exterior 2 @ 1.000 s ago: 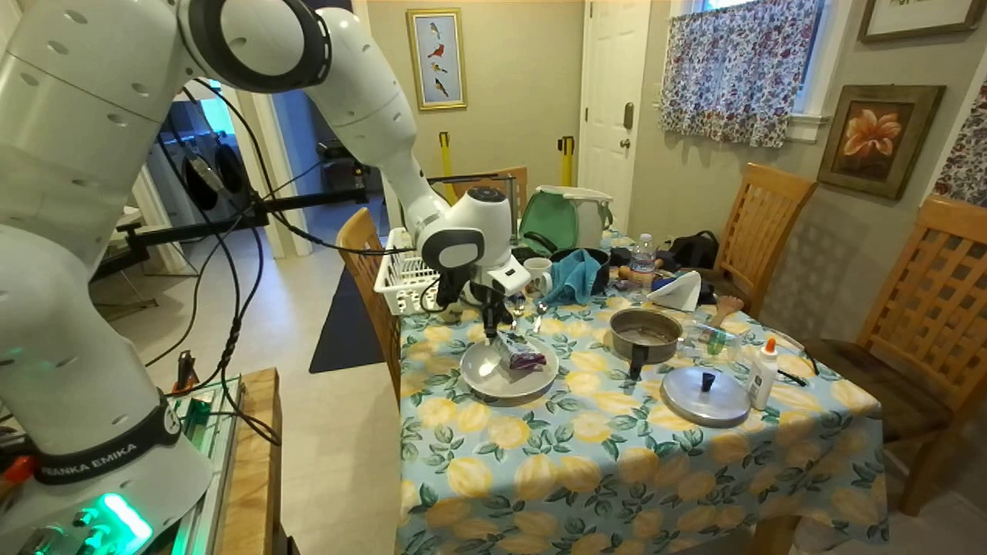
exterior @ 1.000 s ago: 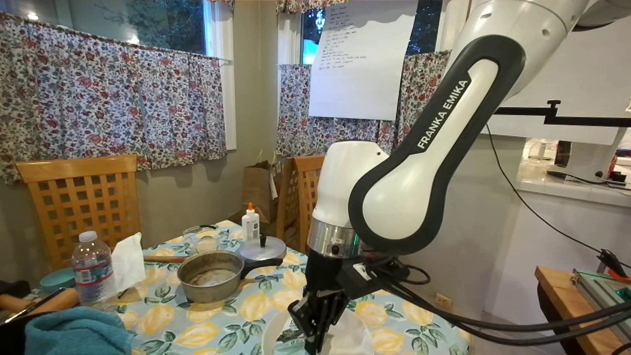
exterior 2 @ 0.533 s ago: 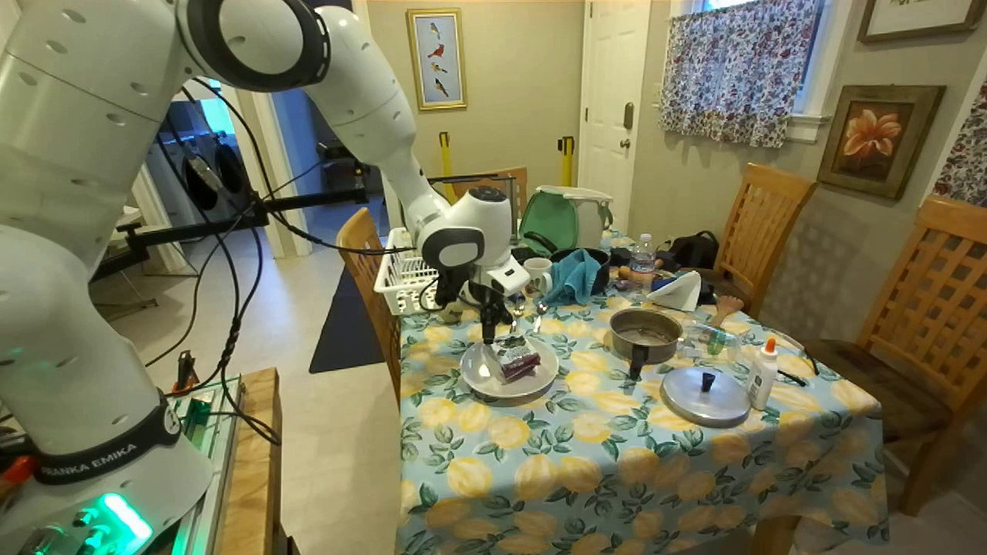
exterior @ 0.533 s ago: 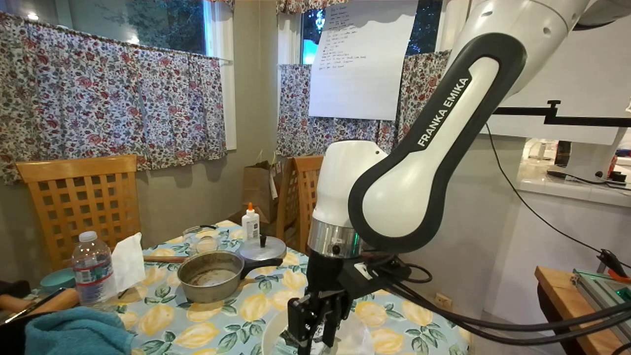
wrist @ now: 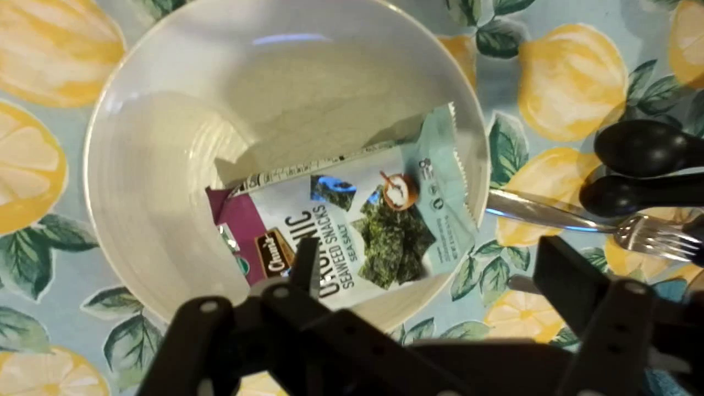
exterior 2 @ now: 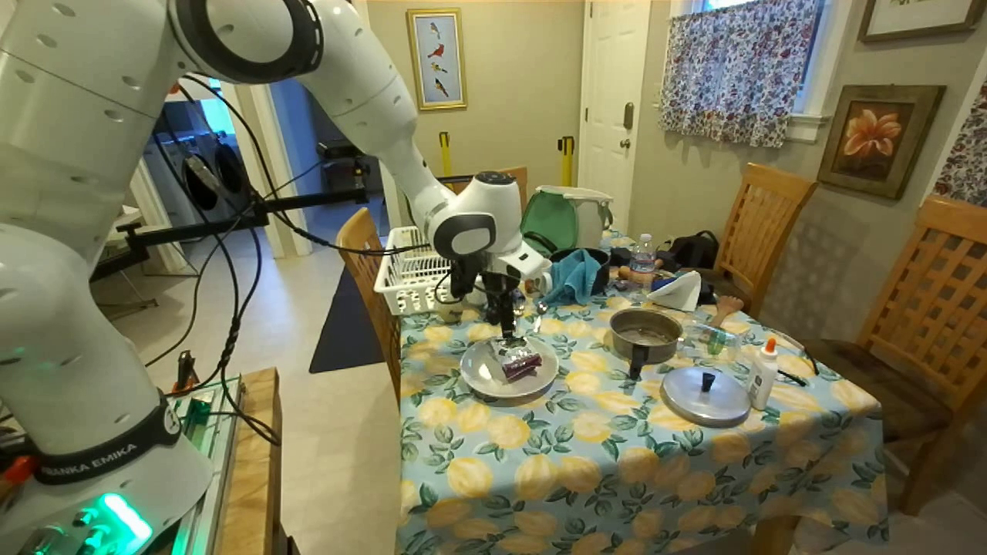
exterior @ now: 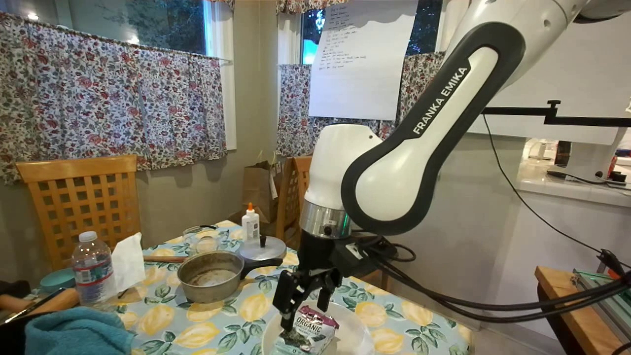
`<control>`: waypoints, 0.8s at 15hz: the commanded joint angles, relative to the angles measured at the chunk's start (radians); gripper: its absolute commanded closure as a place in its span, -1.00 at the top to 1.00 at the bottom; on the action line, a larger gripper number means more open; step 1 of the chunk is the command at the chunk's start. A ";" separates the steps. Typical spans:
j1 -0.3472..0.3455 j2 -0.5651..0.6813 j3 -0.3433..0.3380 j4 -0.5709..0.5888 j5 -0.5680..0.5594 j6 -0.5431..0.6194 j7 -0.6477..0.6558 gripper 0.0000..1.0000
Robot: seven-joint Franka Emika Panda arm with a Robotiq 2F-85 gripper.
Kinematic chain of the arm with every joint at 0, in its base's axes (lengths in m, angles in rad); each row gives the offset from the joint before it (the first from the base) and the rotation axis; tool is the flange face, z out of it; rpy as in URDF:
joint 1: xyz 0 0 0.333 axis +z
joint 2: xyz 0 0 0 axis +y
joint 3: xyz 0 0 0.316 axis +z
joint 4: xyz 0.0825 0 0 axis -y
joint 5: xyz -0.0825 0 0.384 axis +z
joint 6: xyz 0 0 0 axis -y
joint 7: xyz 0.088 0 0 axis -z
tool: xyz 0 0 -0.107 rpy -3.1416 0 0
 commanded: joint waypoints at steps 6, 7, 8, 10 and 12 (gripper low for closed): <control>-0.015 0.089 0.009 0.243 -0.150 -0.184 -0.243 1.00; -0.020 0.107 0.014 0.272 -0.161 -0.198 -0.279 1.00; -0.019 0.127 0.016 0.300 -0.171 -0.209 -0.306 1.00; -0.025 0.169 0.026 0.357 -0.183 -0.235 -0.366 1.00; -0.029 0.211 0.041 0.409 -0.184 -0.259 -0.415 1.00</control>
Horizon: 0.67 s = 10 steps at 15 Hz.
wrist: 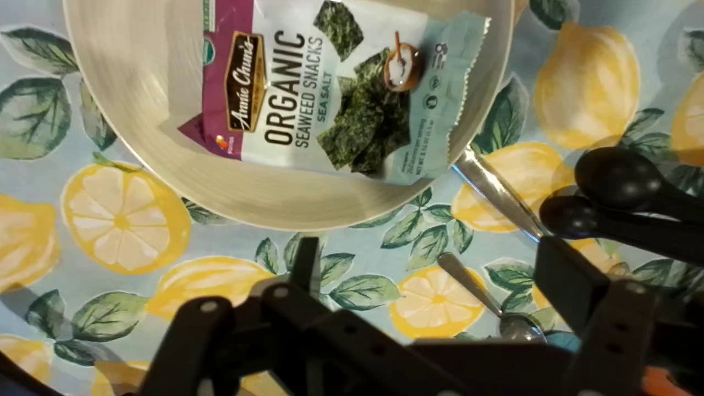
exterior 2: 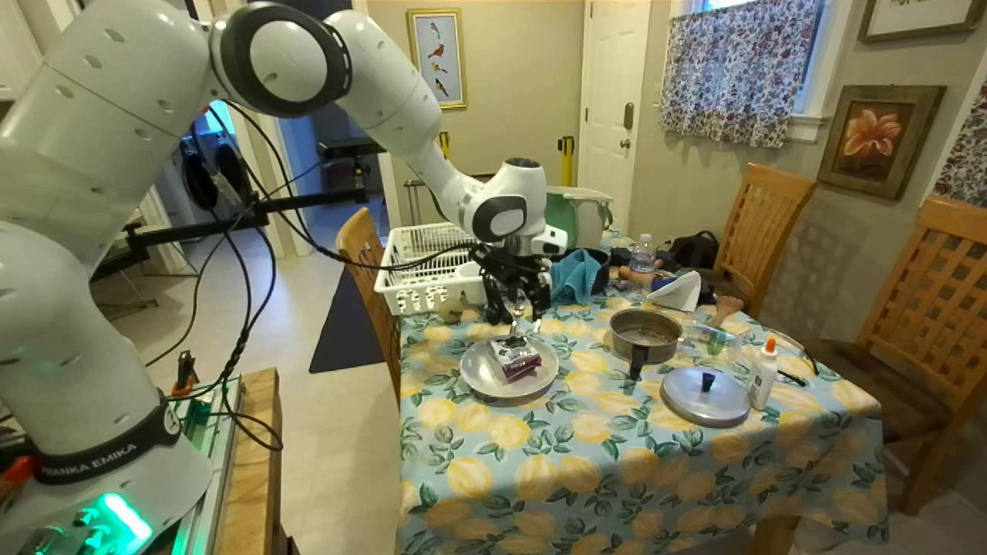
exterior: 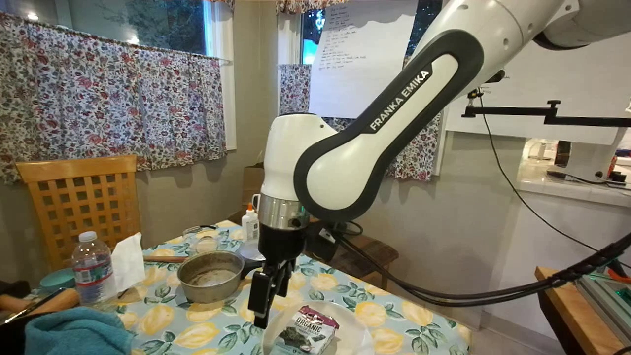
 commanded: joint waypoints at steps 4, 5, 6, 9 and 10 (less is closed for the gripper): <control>-0.013 0.158 0.046 0.207 -0.041 -0.081 -0.138 1.00; -0.011 0.177 0.048 0.230 -0.045 -0.086 -0.152 1.00; -0.007 0.195 0.049 0.254 -0.052 -0.093 -0.161 1.00; 0.001 0.244 0.053 0.323 -0.070 -0.114 -0.190 1.00; 0.004 0.260 0.055 0.346 -0.077 -0.123 -0.198 1.00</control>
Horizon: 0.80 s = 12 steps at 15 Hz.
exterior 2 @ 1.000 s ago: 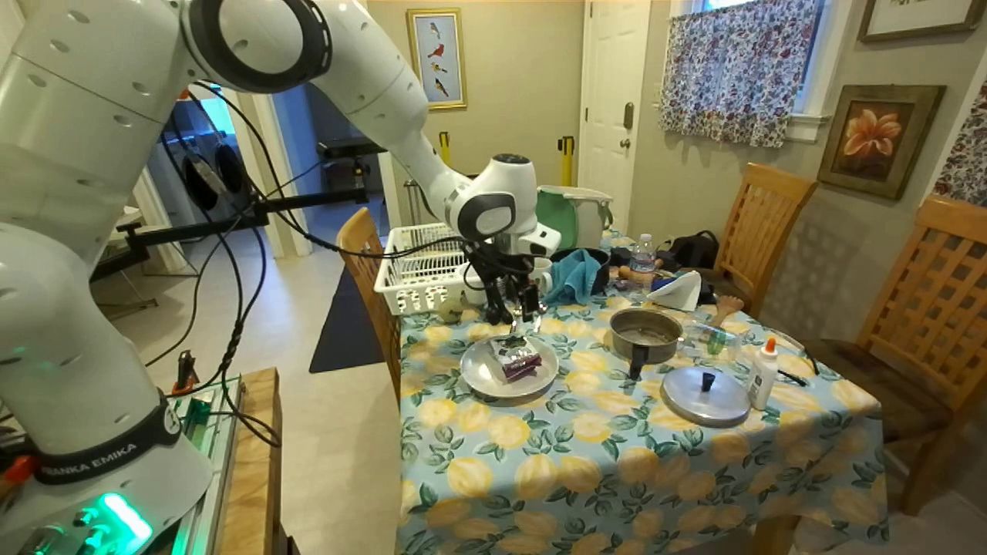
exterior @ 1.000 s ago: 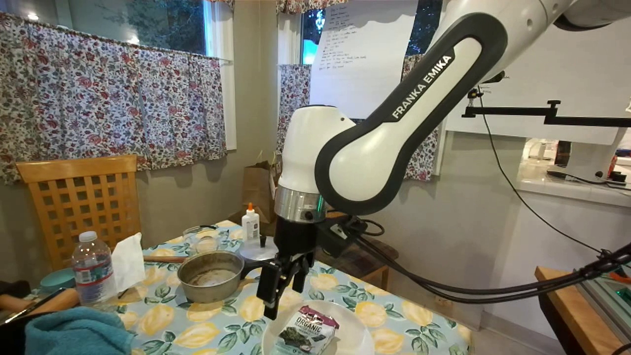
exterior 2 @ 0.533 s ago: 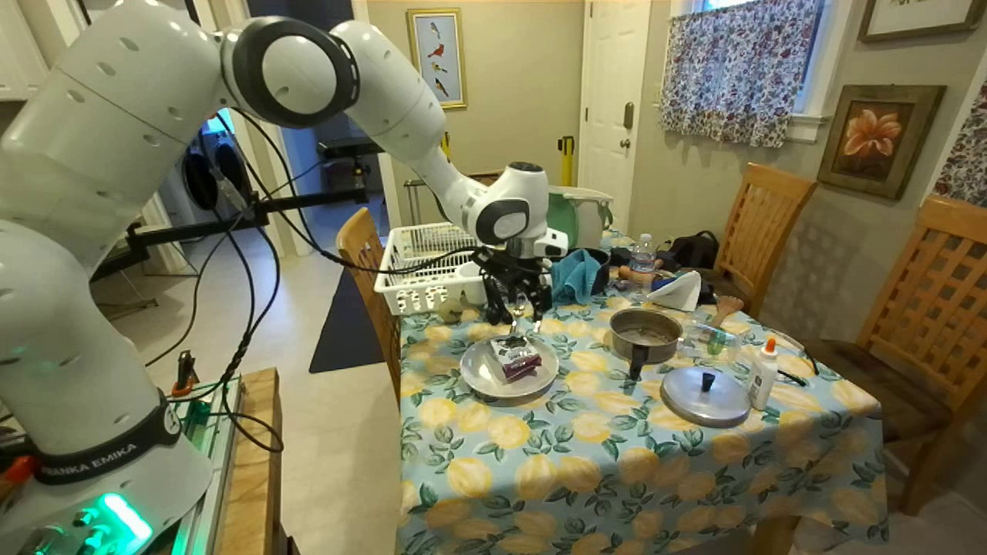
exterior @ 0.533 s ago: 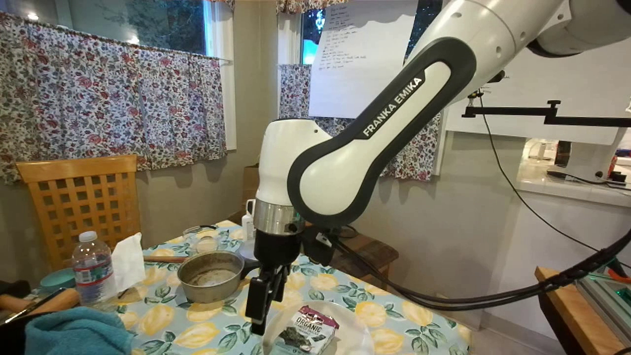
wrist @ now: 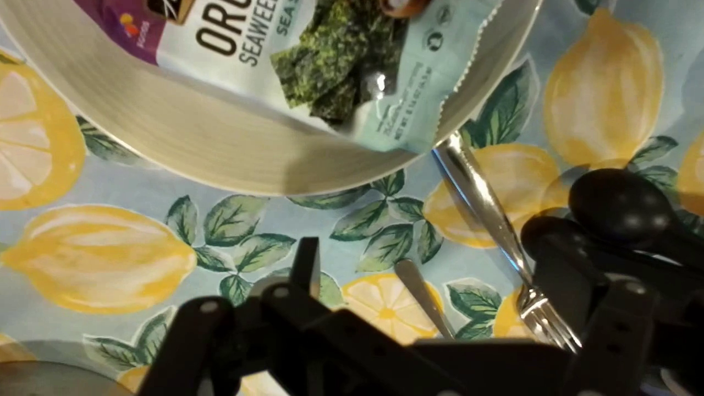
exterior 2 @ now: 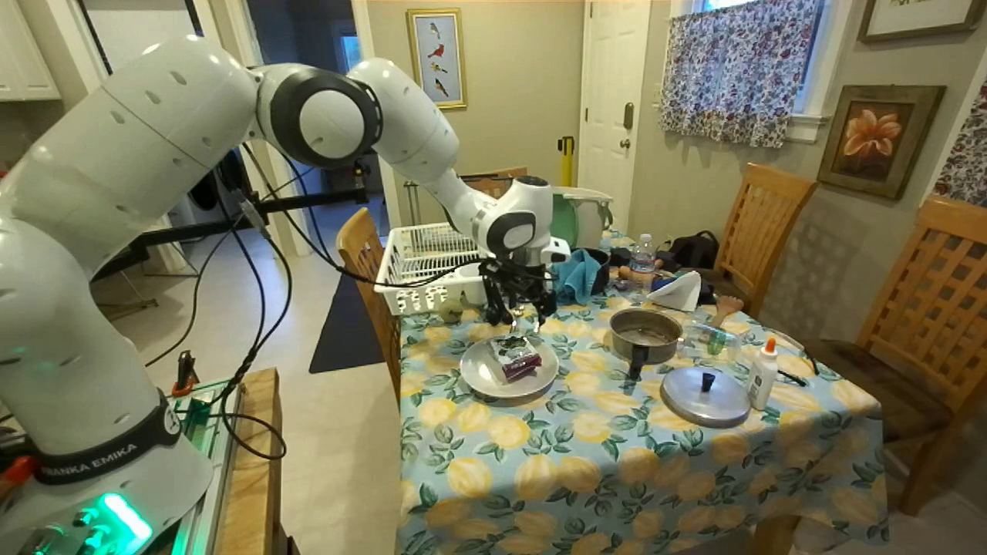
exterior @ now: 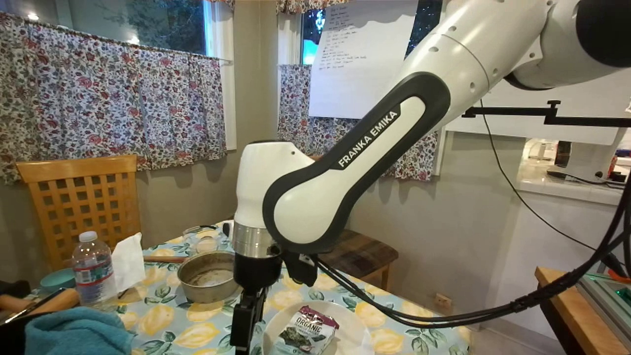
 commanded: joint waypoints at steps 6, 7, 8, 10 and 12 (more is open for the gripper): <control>0.037 0.151 0.008 0.235 -0.081 -0.121 -0.049 1.00; 0.044 0.163 0.007 0.252 -0.086 -0.131 -0.050 1.00; 0.051 0.175 0.005 0.269 -0.094 -0.139 -0.050 1.00; 0.065 0.197 -0.001 0.301 -0.110 -0.150 -0.048 1.00; 0.076 0.219 -0.004 0.330 -0.122 -0.155 -0.049 1.00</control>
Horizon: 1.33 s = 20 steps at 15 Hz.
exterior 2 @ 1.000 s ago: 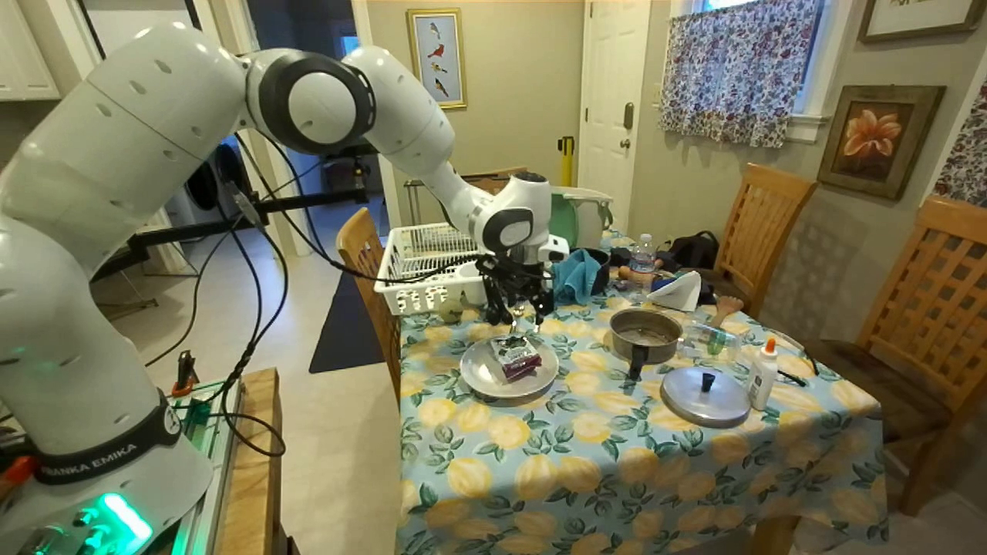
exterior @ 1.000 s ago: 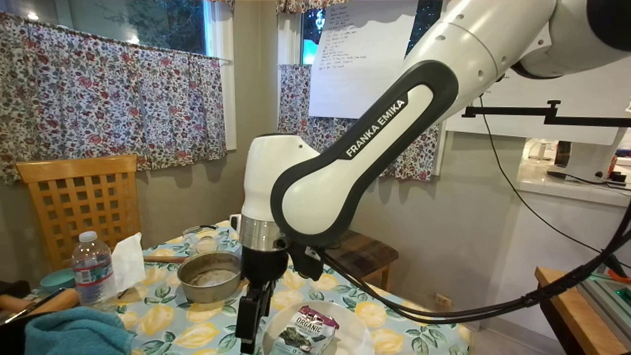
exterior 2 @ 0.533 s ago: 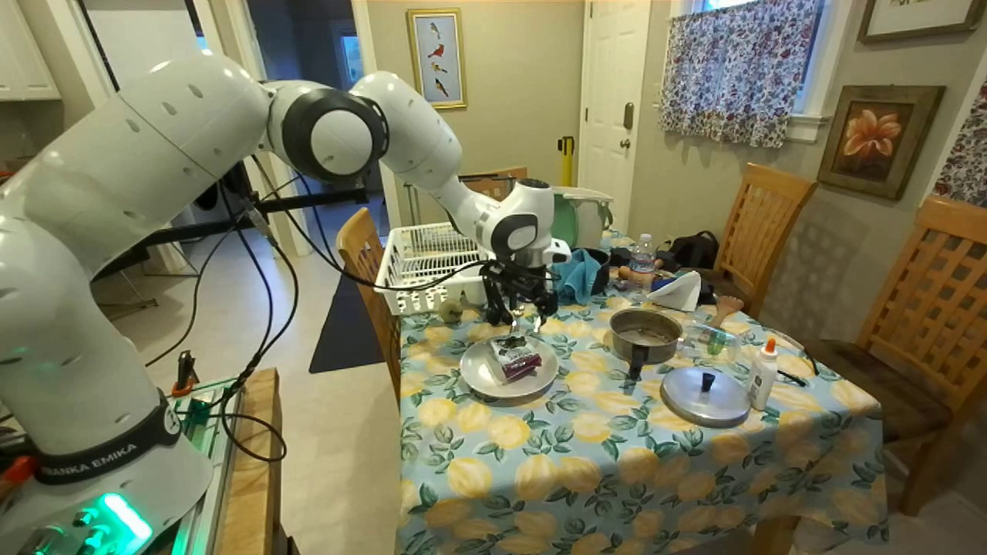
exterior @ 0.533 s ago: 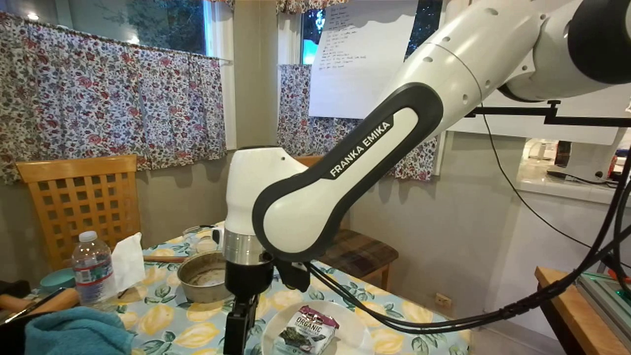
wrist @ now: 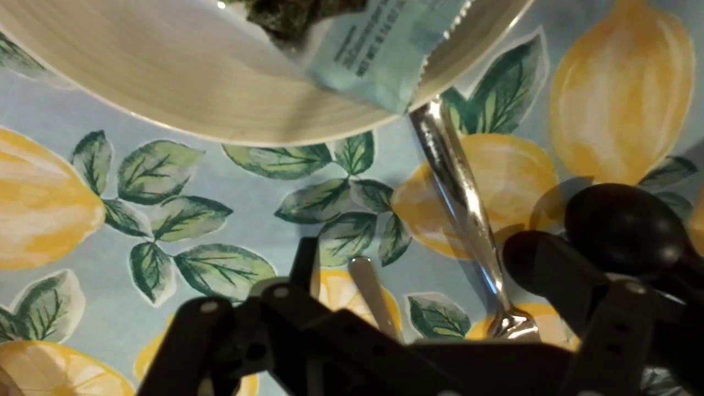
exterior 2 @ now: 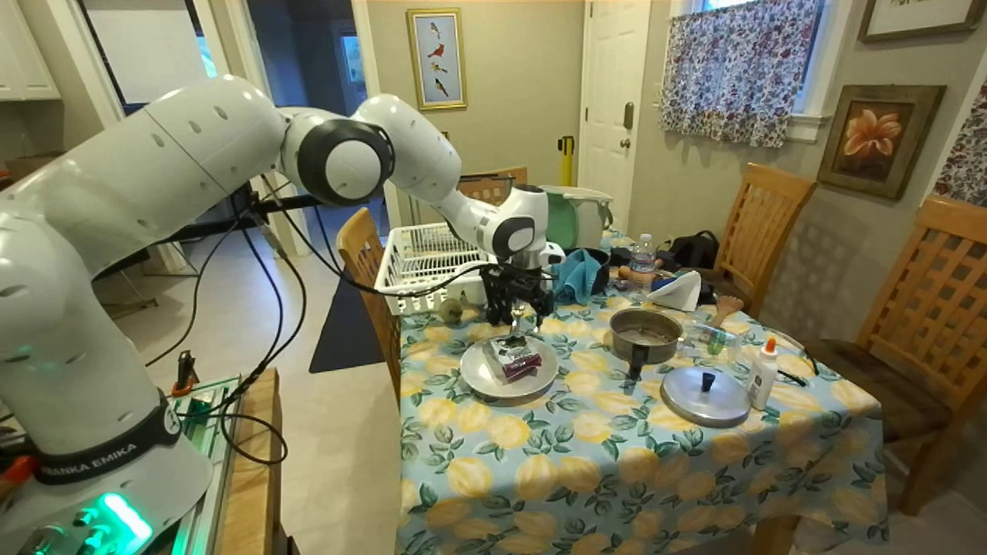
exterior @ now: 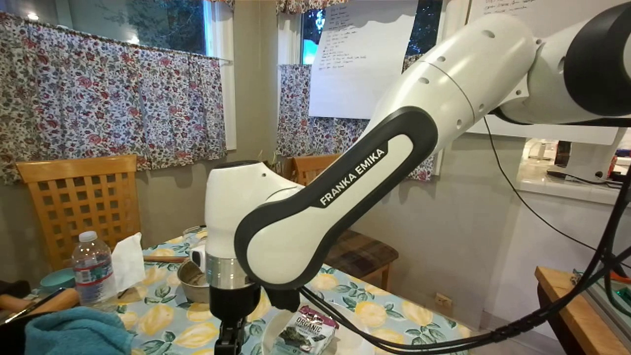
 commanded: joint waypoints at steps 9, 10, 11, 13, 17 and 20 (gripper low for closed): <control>0.038 0.139 -0.006 0.193 -0.056 -0.033 -0.032 0.96; 0.038 0.145 -0.006 0.201 -0.056 -0.033 -0.035 0.76; 0.039 0.151 -0.006 0.210 -0.056 -0.032 -0.036 0.46; 0.038 0.160 -0.008 0.224 -0.056 -0.033 -0.040 0.25; 0.039 0.170 -0.012 0.240 -0.057 -0.033 -0.041 0.98; 0.039 0.179 -0.014 0.250 -0.057 -0.035 -0.044 1.00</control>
